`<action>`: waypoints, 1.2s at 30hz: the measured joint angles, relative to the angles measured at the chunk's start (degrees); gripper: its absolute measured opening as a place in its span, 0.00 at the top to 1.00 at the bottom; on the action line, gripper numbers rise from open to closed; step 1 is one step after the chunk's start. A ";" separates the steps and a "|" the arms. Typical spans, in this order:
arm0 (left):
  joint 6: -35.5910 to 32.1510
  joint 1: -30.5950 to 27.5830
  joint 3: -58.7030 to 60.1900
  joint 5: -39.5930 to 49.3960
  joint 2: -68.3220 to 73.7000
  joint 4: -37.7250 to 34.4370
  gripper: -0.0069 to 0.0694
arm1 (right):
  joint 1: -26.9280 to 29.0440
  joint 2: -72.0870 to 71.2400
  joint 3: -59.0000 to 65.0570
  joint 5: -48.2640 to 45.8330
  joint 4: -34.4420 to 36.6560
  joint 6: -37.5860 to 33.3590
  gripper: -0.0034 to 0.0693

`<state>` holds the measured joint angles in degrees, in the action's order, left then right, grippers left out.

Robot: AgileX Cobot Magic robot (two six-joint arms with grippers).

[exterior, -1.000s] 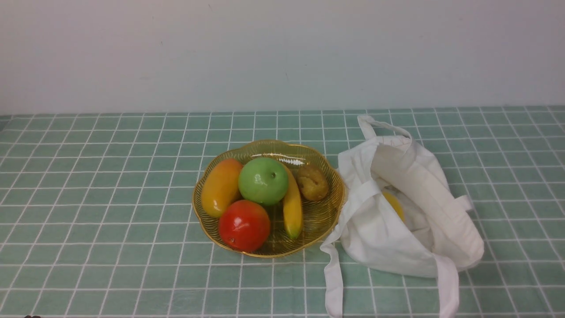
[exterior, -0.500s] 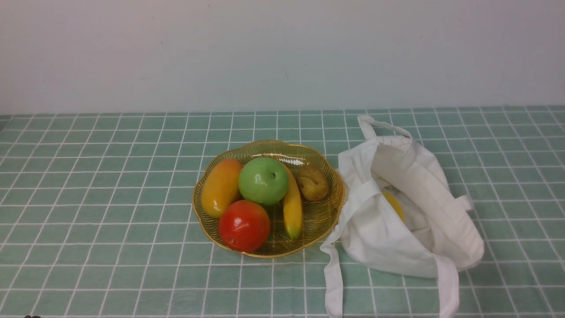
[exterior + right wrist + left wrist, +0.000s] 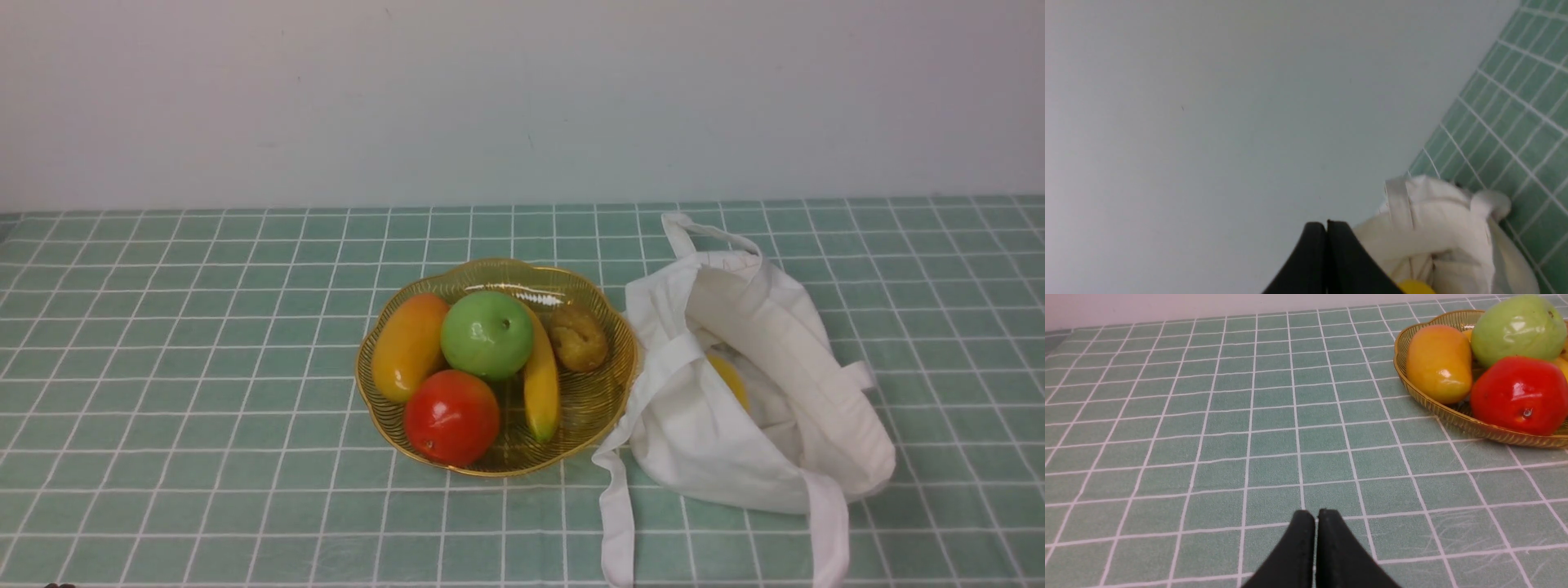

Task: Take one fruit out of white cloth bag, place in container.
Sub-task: 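Reach into the cloth bag and grasp the lemon with the right gripper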

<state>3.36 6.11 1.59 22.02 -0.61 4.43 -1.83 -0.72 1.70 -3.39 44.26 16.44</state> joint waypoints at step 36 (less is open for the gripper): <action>0.00 0.00 0.00 0.00 0.00 0.00 0.92 | -6.38 101.45 -60.56 -39.13 -3.85 -43.99 0.70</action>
<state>3.36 6.11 1.59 22.02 -0.61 4.43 -8.21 100.73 -58.86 -42.52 40.41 -27.55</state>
